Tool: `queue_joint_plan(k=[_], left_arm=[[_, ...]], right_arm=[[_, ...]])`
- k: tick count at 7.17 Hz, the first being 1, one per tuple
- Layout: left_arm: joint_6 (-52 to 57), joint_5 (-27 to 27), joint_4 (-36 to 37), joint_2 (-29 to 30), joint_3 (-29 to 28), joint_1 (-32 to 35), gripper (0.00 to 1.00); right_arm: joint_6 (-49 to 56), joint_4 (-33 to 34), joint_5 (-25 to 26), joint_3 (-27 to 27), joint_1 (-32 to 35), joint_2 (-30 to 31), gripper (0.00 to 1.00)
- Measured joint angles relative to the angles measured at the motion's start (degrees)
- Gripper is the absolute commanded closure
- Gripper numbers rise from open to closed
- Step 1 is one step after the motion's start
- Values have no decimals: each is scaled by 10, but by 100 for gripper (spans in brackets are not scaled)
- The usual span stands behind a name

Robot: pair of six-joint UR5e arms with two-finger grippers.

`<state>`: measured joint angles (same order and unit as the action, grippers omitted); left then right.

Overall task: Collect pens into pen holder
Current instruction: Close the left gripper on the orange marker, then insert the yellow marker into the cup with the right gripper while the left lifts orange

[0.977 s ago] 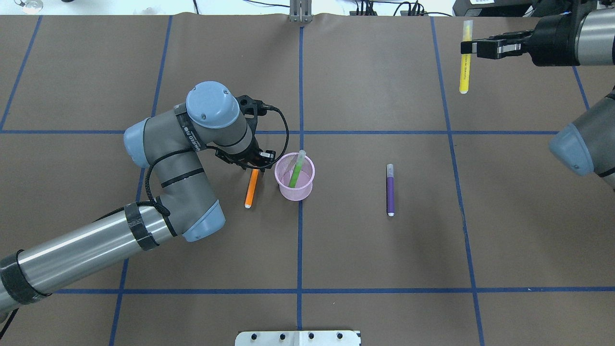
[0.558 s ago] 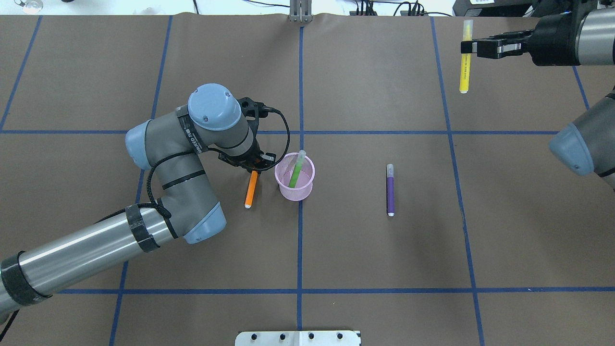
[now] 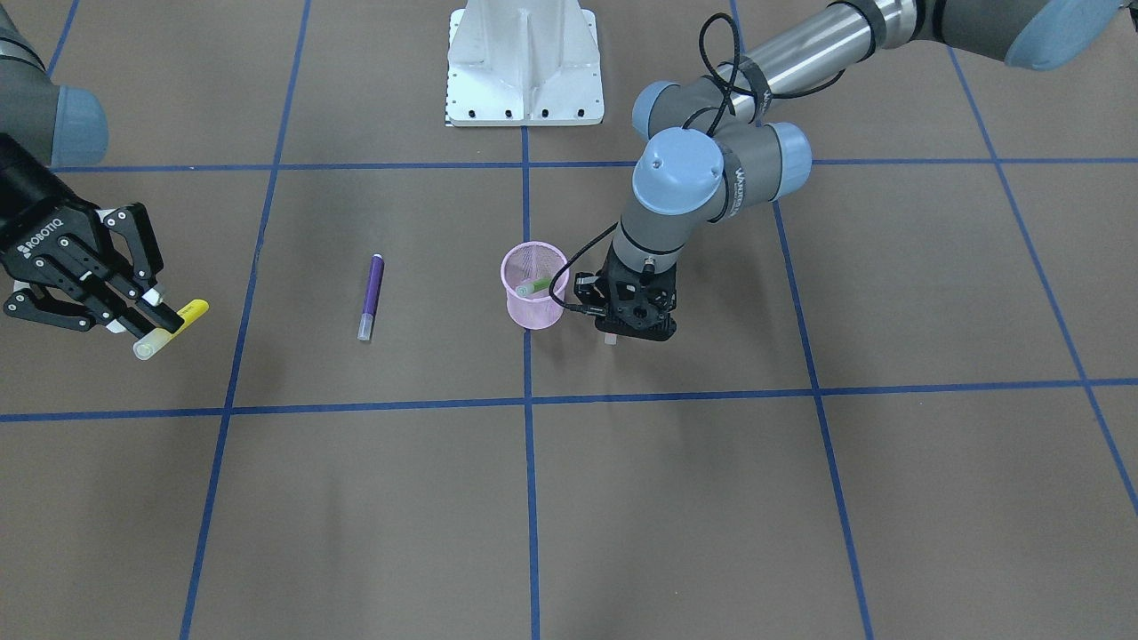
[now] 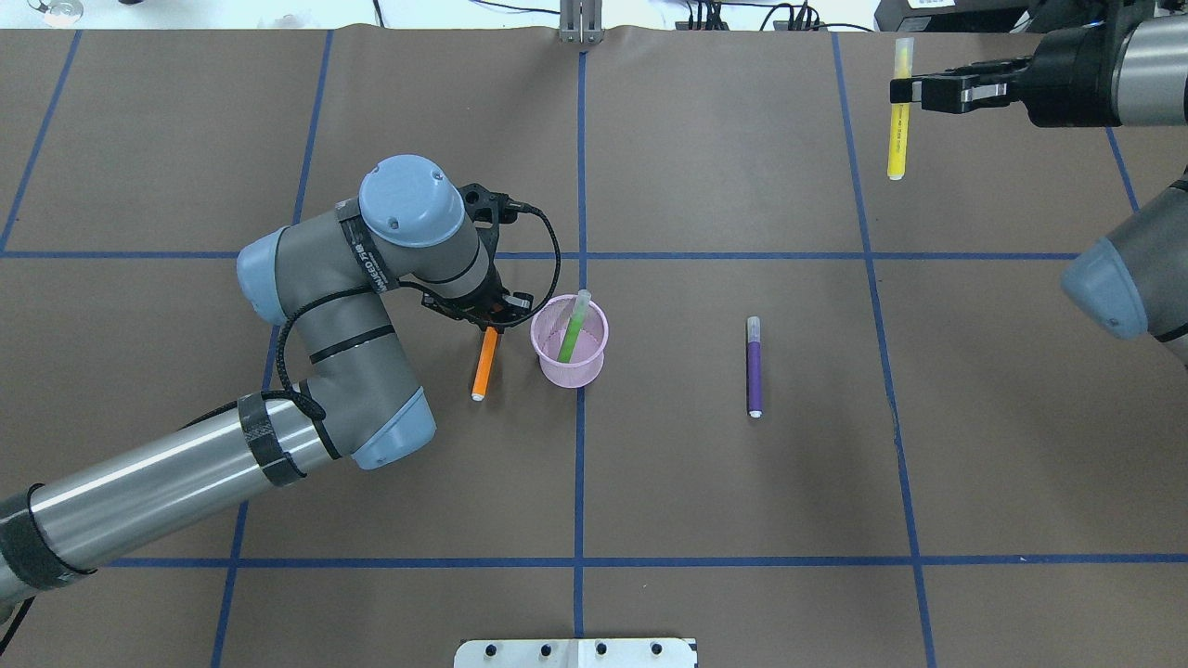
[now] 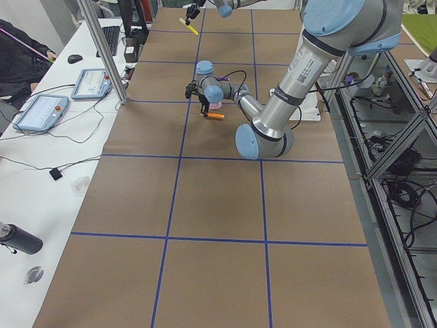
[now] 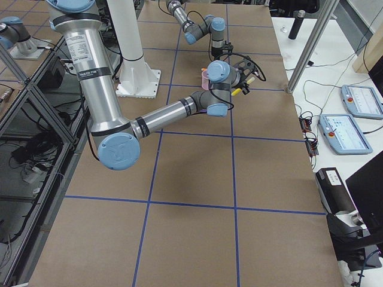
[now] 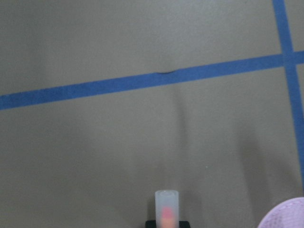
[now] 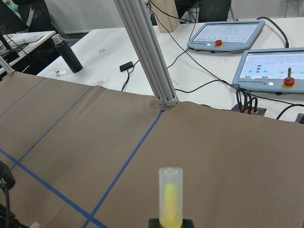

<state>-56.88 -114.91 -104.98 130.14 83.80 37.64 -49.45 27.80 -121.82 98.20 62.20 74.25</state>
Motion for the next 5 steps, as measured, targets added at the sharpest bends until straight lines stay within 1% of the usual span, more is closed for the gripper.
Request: queue_joint_plan(k=[1, 2, 3, 4, 5], left_arm=[[11, -20, -1, -14, 19, 32, 100], [24, -26, -3, -34, 49, 61, 100], [29, -9, -4, -53, 89, 81, 100], [28, 44, -5, -63, 128, 90, 100], [17, 111, -7, -67, 160, 91, 100]], right_arm=[[-4, 4, 3, 0, -7, -14, 100], [-16, 6, 18, 0, -24, -33, 100], [-27, 7, 46, 2, -52, -52, 100], [-31, 7, 85, 3, -89, -67, 100], [-33, 8, 132, 5, -129, -80, 100]])
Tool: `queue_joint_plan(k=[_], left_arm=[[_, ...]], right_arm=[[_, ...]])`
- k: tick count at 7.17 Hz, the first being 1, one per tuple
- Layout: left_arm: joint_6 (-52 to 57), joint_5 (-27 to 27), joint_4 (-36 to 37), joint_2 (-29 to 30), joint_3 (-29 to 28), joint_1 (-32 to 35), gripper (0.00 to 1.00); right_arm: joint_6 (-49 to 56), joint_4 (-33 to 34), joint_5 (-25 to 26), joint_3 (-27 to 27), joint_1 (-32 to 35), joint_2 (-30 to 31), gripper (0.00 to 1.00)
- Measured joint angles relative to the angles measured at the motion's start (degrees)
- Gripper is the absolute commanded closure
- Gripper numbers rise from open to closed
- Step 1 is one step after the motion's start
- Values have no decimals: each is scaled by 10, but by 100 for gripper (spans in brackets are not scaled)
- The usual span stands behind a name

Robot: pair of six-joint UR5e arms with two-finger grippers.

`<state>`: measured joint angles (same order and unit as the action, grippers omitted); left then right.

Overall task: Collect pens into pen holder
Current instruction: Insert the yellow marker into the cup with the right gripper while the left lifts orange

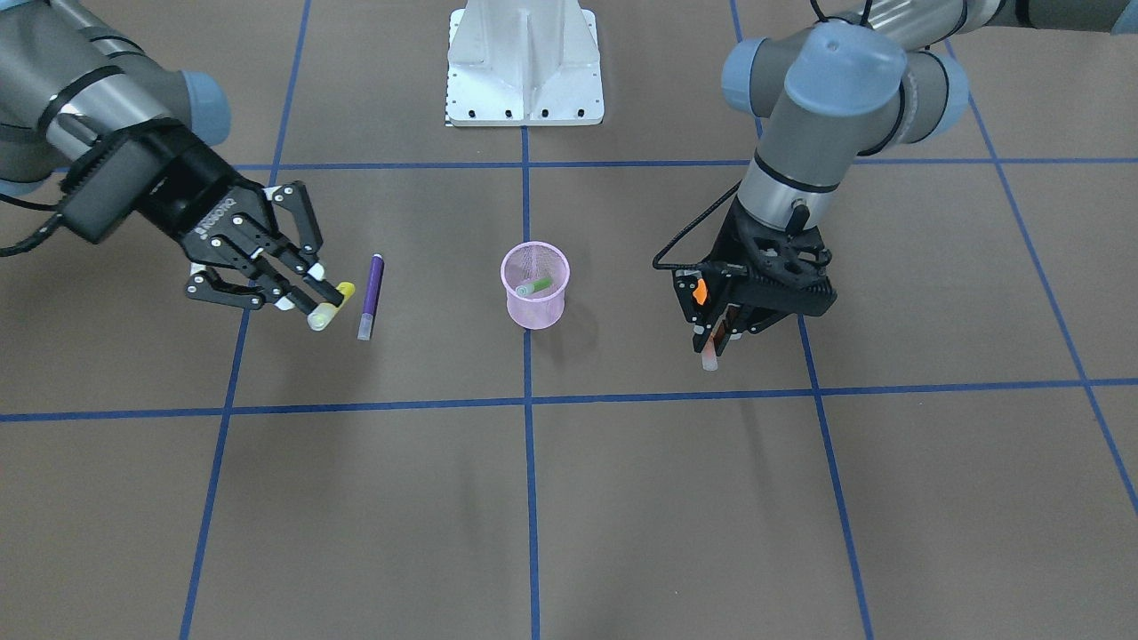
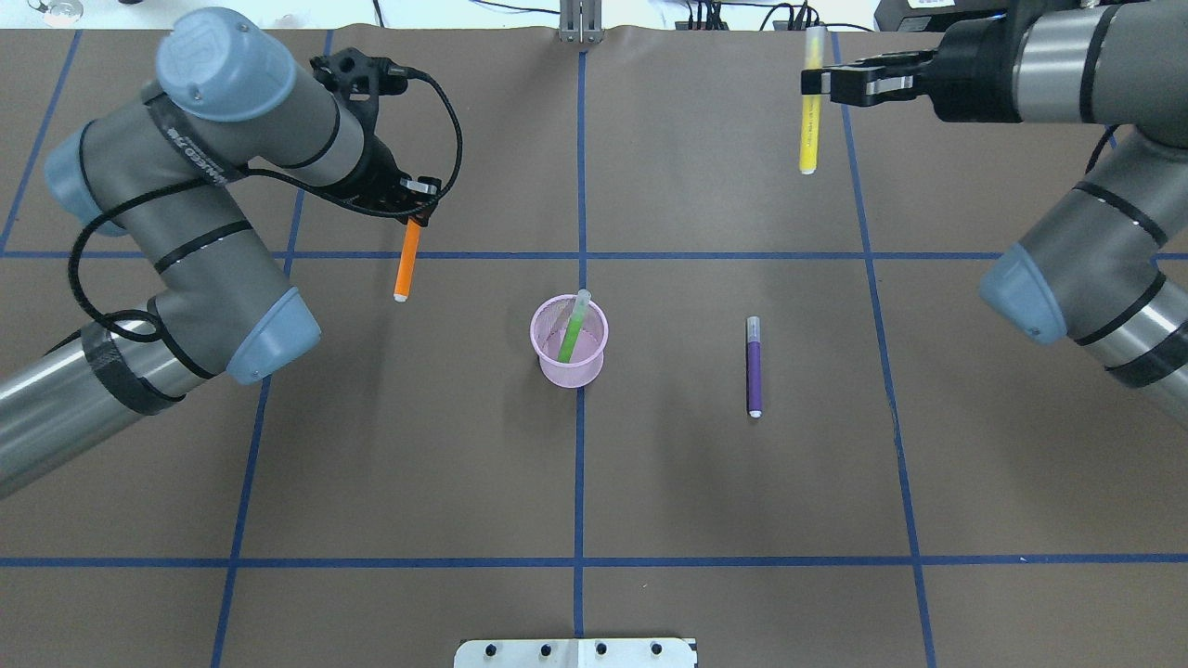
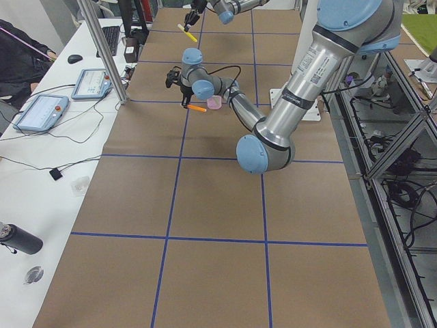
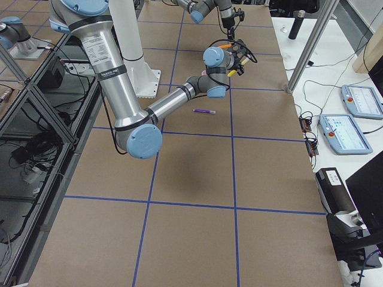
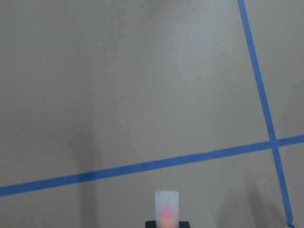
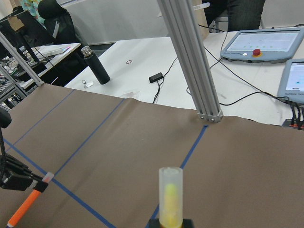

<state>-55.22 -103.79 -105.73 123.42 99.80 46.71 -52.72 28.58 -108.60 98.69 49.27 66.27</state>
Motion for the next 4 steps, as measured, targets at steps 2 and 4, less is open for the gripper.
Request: queue_joint_plan(k=[2, 4], left_arm=[[-58, 89, -59, -5, 22, -1, 100], [-82, 162, -111, -14, 25, -5, 100]], right_arm=[[7, 23, 120, 0, -102, -28, 100], [51, 72, 245, -10, -197, -59, 100]])
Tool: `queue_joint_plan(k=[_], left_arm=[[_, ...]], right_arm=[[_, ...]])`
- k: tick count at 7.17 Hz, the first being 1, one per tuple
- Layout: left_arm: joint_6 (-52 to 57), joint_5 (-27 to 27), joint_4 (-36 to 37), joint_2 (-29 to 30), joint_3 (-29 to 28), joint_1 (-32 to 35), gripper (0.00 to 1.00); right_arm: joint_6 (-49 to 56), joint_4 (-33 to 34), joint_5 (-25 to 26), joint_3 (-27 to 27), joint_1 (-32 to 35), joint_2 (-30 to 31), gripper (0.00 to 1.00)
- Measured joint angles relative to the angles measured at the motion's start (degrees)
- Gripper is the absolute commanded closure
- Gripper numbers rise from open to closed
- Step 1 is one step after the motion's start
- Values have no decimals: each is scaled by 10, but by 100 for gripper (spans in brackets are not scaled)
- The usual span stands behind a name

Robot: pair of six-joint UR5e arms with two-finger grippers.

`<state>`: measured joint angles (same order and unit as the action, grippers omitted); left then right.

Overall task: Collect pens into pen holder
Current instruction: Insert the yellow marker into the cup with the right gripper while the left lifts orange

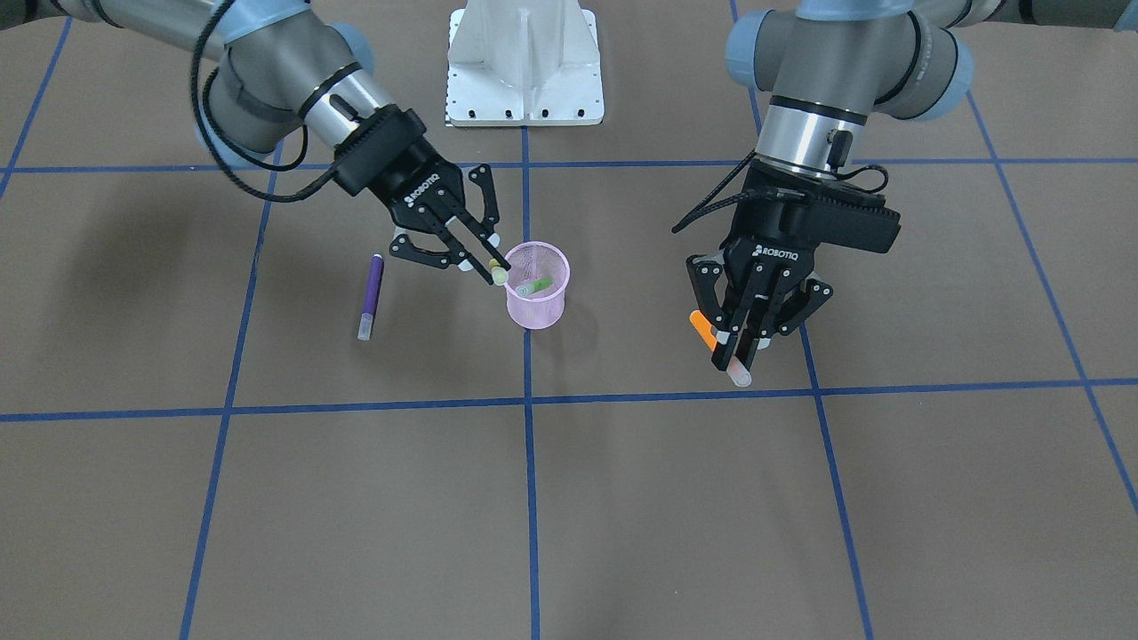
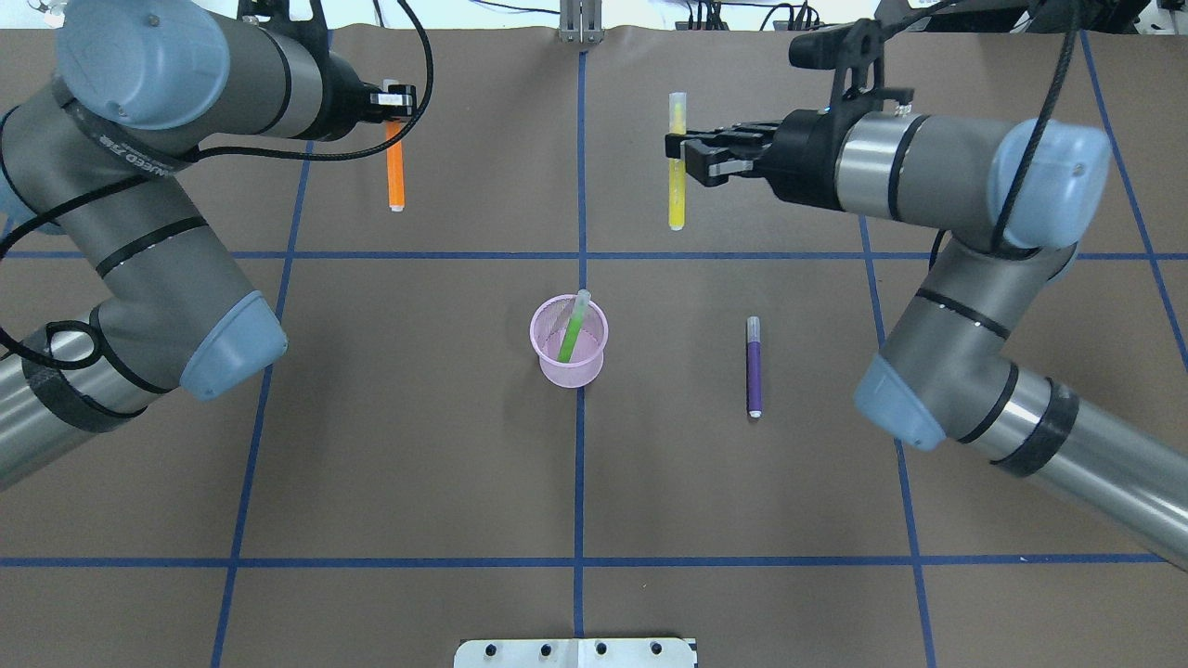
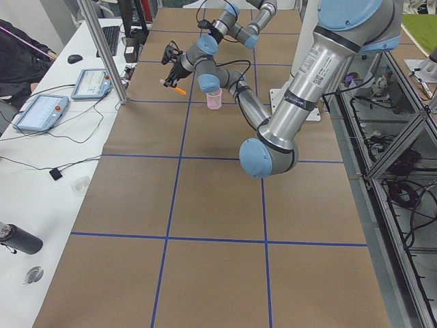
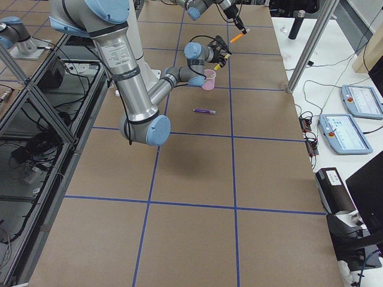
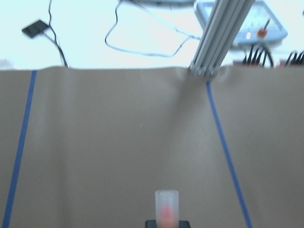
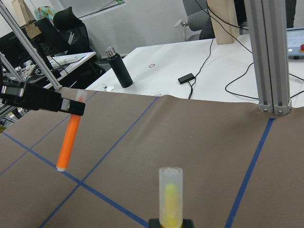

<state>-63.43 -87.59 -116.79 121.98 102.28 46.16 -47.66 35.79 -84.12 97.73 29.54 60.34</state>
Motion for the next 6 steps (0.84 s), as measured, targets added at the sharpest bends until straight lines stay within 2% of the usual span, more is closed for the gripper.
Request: queue_joint_plan(k=[2, 3, 4, 6], left_arm=[[-4, 27, -16, -10, 0, -2, 100], [-5, 29, -20, -12, -2, -3, 100], [-5, 29, -21, -12, -4, -3, 100], [-4, 30, -22, -10, -5, -4, 100]], right_arm=[[23, 17, 67, -38, -46, -36, 100], [24, 17, 82, -52, -57, -46, 78], [24, 15, 88, -58, -66, -48, 1], [20, 13, 95, -59, -78, -39, 0]])
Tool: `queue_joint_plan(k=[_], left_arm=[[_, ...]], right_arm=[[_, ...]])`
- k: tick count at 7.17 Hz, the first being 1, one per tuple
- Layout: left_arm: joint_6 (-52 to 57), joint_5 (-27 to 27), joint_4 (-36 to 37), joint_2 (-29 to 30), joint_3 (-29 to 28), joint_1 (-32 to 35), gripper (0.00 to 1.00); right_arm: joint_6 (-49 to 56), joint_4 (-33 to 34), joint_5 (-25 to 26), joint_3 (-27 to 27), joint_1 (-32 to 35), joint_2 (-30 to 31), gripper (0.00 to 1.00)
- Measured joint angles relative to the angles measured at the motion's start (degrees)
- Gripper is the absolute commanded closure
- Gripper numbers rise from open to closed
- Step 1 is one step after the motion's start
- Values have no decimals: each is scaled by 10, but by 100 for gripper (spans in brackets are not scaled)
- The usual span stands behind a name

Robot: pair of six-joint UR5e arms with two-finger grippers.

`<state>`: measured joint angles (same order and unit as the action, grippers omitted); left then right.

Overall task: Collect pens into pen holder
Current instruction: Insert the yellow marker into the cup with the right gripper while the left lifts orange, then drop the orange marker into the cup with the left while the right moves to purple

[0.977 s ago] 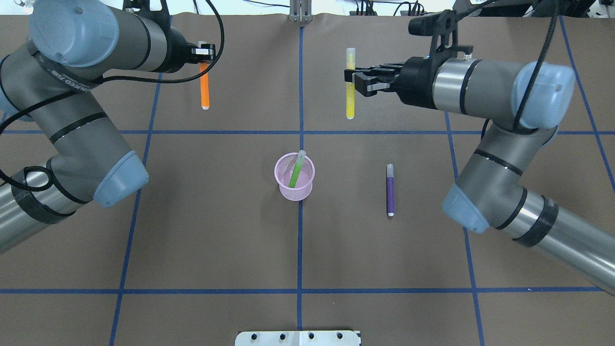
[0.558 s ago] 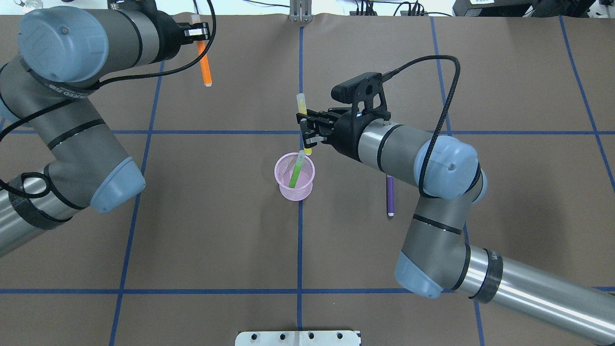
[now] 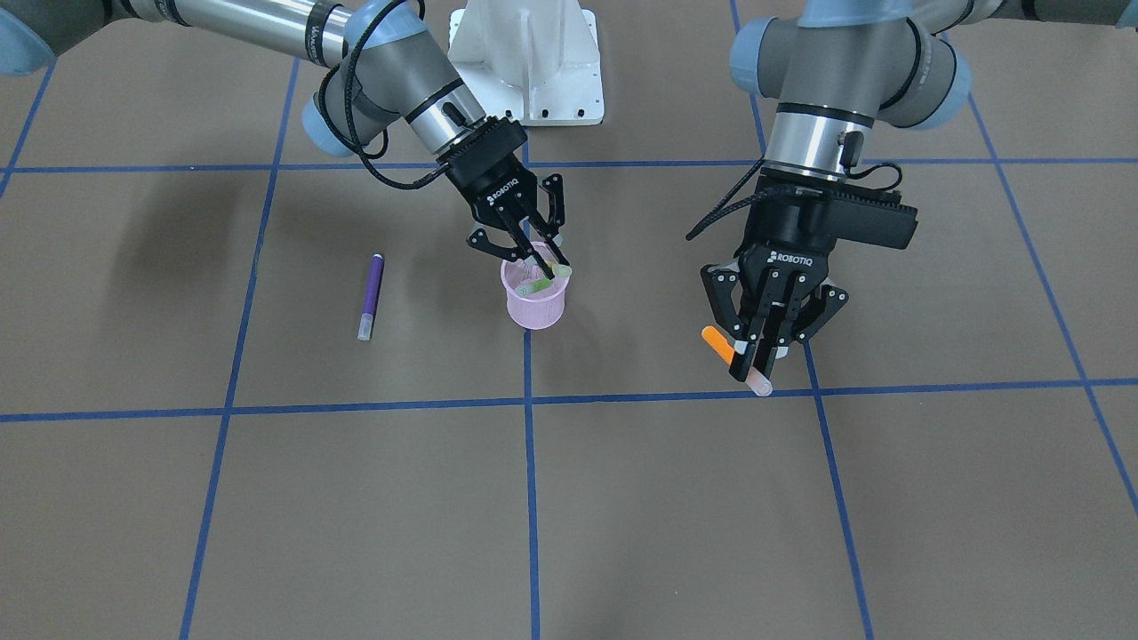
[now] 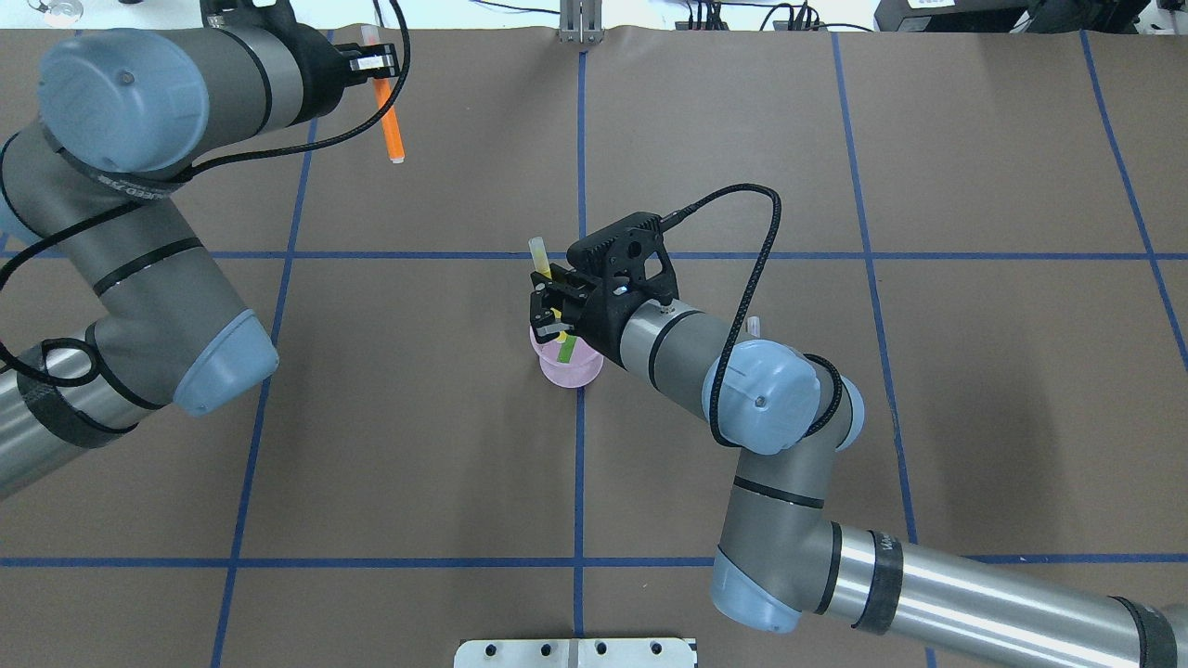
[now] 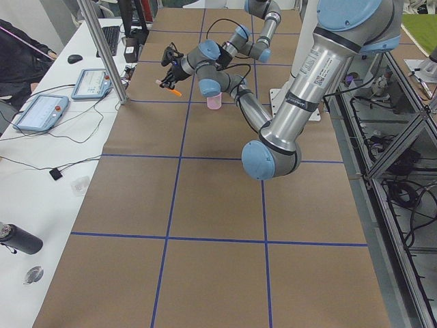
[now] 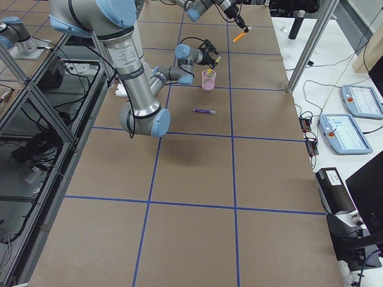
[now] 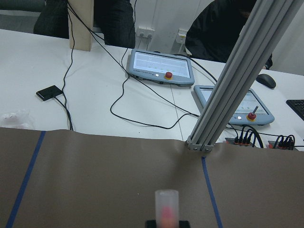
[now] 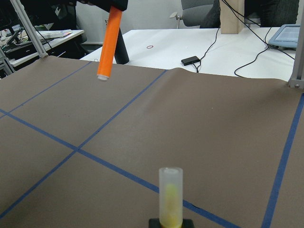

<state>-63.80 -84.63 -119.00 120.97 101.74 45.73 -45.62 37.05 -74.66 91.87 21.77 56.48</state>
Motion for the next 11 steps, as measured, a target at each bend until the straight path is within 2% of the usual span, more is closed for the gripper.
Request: queue_joint_plan(k=[1, 2, 4, 5, 6, 7, 8, 9, 11], left_arm=[[1, 5, -2, -1, 1, -1, 100], [2, 31, -7, -4, 6, -2, 100], [-5, 118, -40, -16, 14, -28, 100], [-14, 189, -73, -28, 10, -69, 100], [-20, 274, -116, -38, -3, -123, 100], [-23, 327, -179, -41, -28, -167, 100], [-23, 347, -248, -41, -49, -200, 100], [-22, 340, -291, -39, -58, -217, 100], [-8, 288, -318, -23, -62, -230, 100]], right_arm=[[-22, 12, -1, 13, 1, 4, 0], [-68, 60, -20, 40, 9, 7, 0], [-127, 278, -144, 129, 75, 11, 0], [-139, 380, -211, 153, 112, 14, 0], [-149, 446, -260, 161, 139, 26, 0], [-159, 475, -285, 161, 153, 41, 0], [-164, 485, -298, 158, 159, 53, 0], [-166, 488, -310, 150, 162, 58, 0], [-186, 487, -348, 123, 167, 60, 0]])
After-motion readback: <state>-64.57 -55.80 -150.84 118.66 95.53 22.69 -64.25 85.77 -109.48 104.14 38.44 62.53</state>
